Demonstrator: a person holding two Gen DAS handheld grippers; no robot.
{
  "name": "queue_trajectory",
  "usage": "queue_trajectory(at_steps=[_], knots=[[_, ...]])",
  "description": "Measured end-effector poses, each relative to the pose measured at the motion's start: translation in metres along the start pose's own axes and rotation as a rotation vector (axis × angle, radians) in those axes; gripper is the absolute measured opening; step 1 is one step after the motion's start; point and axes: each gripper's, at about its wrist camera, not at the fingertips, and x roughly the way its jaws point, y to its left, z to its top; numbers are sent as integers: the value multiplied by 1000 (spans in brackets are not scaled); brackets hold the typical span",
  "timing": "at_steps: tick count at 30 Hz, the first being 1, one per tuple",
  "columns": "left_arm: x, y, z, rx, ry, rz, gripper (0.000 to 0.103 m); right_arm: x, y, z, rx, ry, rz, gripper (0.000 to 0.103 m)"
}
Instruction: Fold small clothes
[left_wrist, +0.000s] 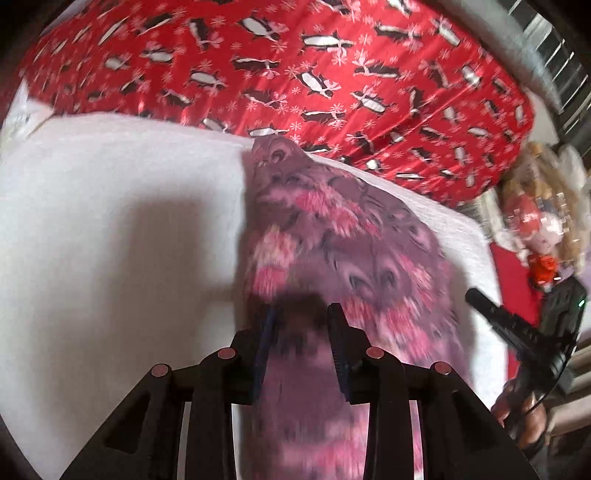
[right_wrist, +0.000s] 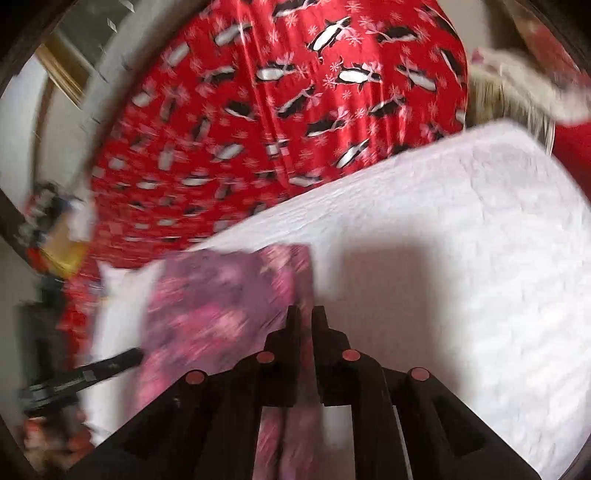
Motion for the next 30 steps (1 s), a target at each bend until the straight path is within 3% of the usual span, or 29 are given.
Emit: queue_trajectory(at_steps=[2, 3, 5, 6, 7, 8, 12, 13, 16, 18, 22, 24, 26, 30], knots=[[-9, 7, -18, -14, 14, -37, 31, -19, 2, -21, -8, 38, 82, 19], [-11, 9, -27, -17, 18, -45, 31, -25, 5, -33, -32, 55, 98, 35], [-11, 10, -45, -1, 10, -14, 36, -27, 11, -52, -58, 92, 99, 50], [-11, 10, -51, 7, 12, 5, 38, -23, 15, -62, -82, 128, 80, 50], [-10, 12, -54, 3, 23, 9, 38, -17, 20, -69, -122, 166, 42, 35], [-10, 13, -56, -10, 37, 4, 38, -15, 24, -75, -157, 182, 26, 5], [-12, 15, -68, -18, 49, 26, 42, -52, 21, -75, -102, 5, 157, 6], [-10, 15, -69, -12, 52, 34, 43, -50, 14, -75, -85, 8, 143, 6], [-6, 10, -76, 0, 76, 60, 43, -19, -3, -93, -74, 149, 4, 8], [-12, 5, -80, 10, 67, 73, 43, -30, -4, -90, -32, 124, 12, 18], [-18, -5, -85, 46, 53, 102, 43, -72, 20, -76, -82, -43, 50, 18], [-17, -8, -87, 42, 53, 103, 43, -78, 29, -75, -128, -85, 59, 18], [-16, -9, -87, 38, 53, 102, 43, -70, 29, -81, -137, -63, 41, 18], [-14, -8, -83, 37, 63, 97, 43, -20, 9, -102, -135, 115, -57, 17]])
